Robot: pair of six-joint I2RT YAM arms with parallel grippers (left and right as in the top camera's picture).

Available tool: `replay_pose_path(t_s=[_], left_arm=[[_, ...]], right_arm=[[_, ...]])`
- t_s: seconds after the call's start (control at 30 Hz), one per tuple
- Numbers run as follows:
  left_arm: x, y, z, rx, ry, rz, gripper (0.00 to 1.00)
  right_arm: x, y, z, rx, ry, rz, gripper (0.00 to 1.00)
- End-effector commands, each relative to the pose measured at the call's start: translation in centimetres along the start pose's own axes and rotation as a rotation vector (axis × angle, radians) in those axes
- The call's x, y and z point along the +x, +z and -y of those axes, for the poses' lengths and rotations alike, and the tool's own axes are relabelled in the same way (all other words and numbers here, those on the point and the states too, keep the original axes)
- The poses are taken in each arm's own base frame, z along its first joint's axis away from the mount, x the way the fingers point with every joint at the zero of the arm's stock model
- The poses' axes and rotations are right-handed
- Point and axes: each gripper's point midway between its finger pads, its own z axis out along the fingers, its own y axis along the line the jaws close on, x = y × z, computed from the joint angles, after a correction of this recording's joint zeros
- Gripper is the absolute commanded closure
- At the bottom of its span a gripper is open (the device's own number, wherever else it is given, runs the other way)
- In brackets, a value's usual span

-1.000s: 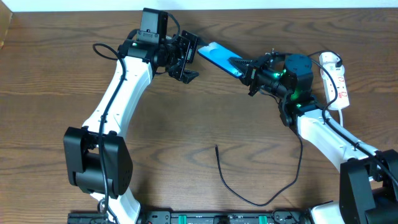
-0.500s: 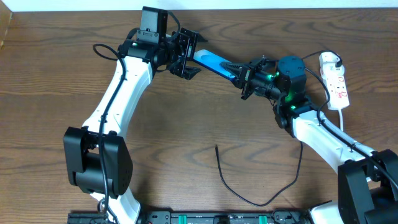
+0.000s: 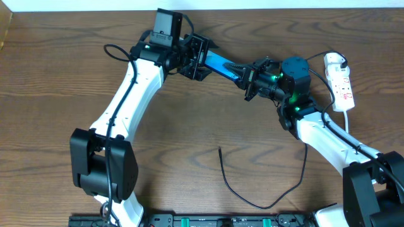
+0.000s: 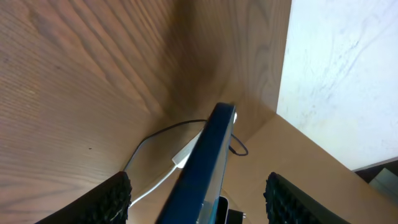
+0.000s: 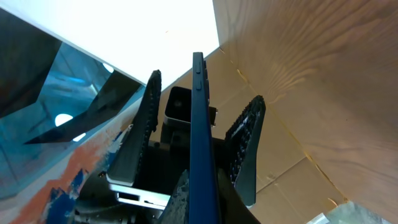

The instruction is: Plug charger to phone and switch on socket

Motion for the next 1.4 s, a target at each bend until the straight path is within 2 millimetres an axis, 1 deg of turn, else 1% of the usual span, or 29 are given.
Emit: replay_pose_path(t_s=[0.0, 0.1, 0.17, 0.23, 0.3, 0.67, 0.87, 0.97, 1.13, 1.37], left_arm=[[0.2, -0.9, 1.2, 0.036, 0.026, 0.022, 0.32], [0.2, -0.9, 1.3, 0.042, 0.027, 0.022, 0.33], [0.2, -0.9, 1.3, 0.041, 0.027, 0.022, 0.37], [0.2, -0.9, 1.3, 0.041, 0.027, 0.022, 0.44], [0.3, -0.9, 1.3, 0.041, 0.027, 0.021, 0.48], [0.3, -0.9, 1.3, 0.041, 0.027, 0.021, 0.49], [0.4, -0.8, 1.3, 0.04, 0.029, 0.019, 0.56], [0.8, -0.6, 1.3, 0.037, 0.035, 0.014, 0.59], [1.3, -0.4, 1.2, 0.033, 0.042, 0.006, 0.6], [1.3, -0.4, 1.2, 0.032, 0.042, 0.006, 0.61]], right_arm=[[0.7, -0.1, -1.7, -0.044, -0.017, 0.002, 0.99], [0.6, -0.1, -1.7, -0.047, -0.016, 0.008, 0.99], [0.6, -0.1, -1.7, -0.047, -0.016, 0.008, 0.99], [0.6, -0.1, -1.7, -0.048, -0.017, 0.01, 0.99], [0.5, -0.1, -1.7, -0.048, -0.016, 0.01, 0.99], [0.6, -0.1, -1.9, -0.056, -0.022, 0.01, 0.99], [0.6, -0.1, -2.0, -0.059, -0.024, 0.009, 0.99], [0.6, -0.1, -2.0, -0.059, -0.024, 0.009, 0.99], [0.7, -0.1, -2.1, -0.062, -0.027, 0.007, 0.99], [0.8, -0.1, -2.3, -0.069, -0.033, 0.003, 0.99]])
